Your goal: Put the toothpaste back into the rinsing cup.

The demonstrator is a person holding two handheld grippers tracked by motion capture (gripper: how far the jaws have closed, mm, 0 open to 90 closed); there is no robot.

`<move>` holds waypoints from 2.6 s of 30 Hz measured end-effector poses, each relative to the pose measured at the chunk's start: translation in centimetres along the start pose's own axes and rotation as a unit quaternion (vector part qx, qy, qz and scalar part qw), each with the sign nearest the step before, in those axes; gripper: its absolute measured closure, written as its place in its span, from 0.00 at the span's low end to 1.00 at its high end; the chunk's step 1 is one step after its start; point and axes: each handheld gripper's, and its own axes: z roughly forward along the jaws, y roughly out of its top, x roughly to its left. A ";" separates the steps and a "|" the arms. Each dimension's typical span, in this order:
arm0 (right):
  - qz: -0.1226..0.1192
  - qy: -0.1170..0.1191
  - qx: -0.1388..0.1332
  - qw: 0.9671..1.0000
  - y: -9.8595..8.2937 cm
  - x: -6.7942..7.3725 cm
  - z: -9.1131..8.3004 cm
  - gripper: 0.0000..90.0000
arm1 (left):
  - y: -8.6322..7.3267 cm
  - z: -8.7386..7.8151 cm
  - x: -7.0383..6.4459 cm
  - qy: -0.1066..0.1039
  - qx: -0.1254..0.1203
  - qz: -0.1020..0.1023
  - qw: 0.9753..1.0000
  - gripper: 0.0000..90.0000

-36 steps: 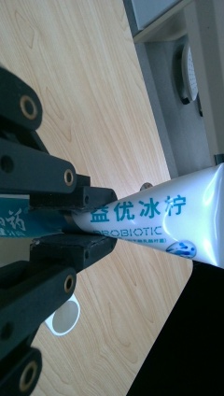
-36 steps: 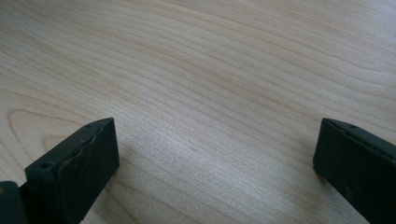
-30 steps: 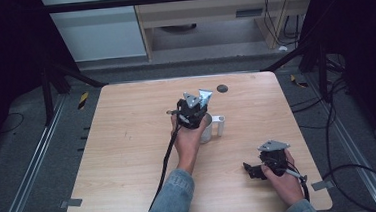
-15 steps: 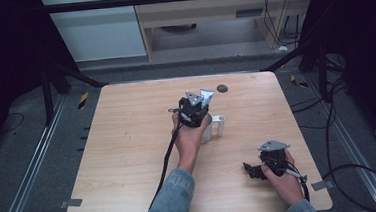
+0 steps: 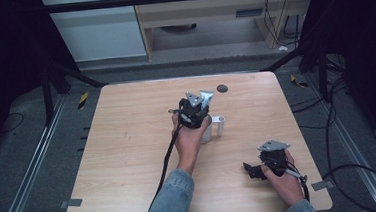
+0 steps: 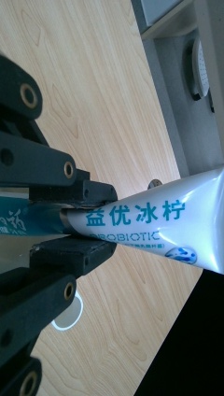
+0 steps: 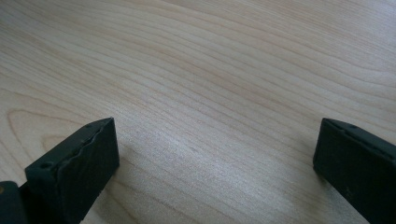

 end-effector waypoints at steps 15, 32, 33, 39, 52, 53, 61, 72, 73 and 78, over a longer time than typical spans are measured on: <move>0.000 0.000 0.000 1.000 0.0 0.0 0.0 0.00 | -0.2 -0.1 -0.2 0.004 0.008 0.009 1.000 0.74; 0.000 0.000 0.000 1.000 0.0 0.0 0.0 0.00 | -0.3 -0.7 -0.2 0.006 0.005 0.013 1.000 0.69; 0.000 0.000 0.000 1.000 0.0 0.0 0.0 0.00 | -0.3 -0.8 -0.3 0.008 0.002 0.016 1.000 0.69; 0.000 0.001 -0.001 1.000 0.0 0.0 0.0 0.00 | -0.2 -1.1 -0.5 0.012 -0.002 0.021 1.000 0.63; 0.000 0.000 0.000 1.000 0.0 0.0 0.0 0.00 | -0.2 -2.4 -1.1 0.011 0.001 0.031 0.999 0.42; 0.000 -0.001 0.000 1.000 0.0 0.0 0.0 0.01 | -0.2 -2.6 -1.2 0.010 0.001 0.031 0.999 0.41; -0.001 -0.001 0.000 1.000 0.0 0.0 0.0 0.01 | -0.9 -3.4 -1.3 -0.004 0.007 0.032 0.999 0.39; -0.001 -0.001 0.000 1.000 0.0 0.0 0.0 0.01 | -0.8 -4.2 -1.9 -0.026 0.029 0.034 0.999 0.22; -0.001 -0.001 0.000 1.000 0.0 0.0 0.0 0.00 | -0.7 -4.4 -2.2 -0.028 0.034 0.032 0.999 0.19; -0.001 -0.001 0.000 1.000 0.0 0.0 0.0 0.01 | -0.7 -4.9 -2.7 -0.036 0.048 0.043 0.997 0.16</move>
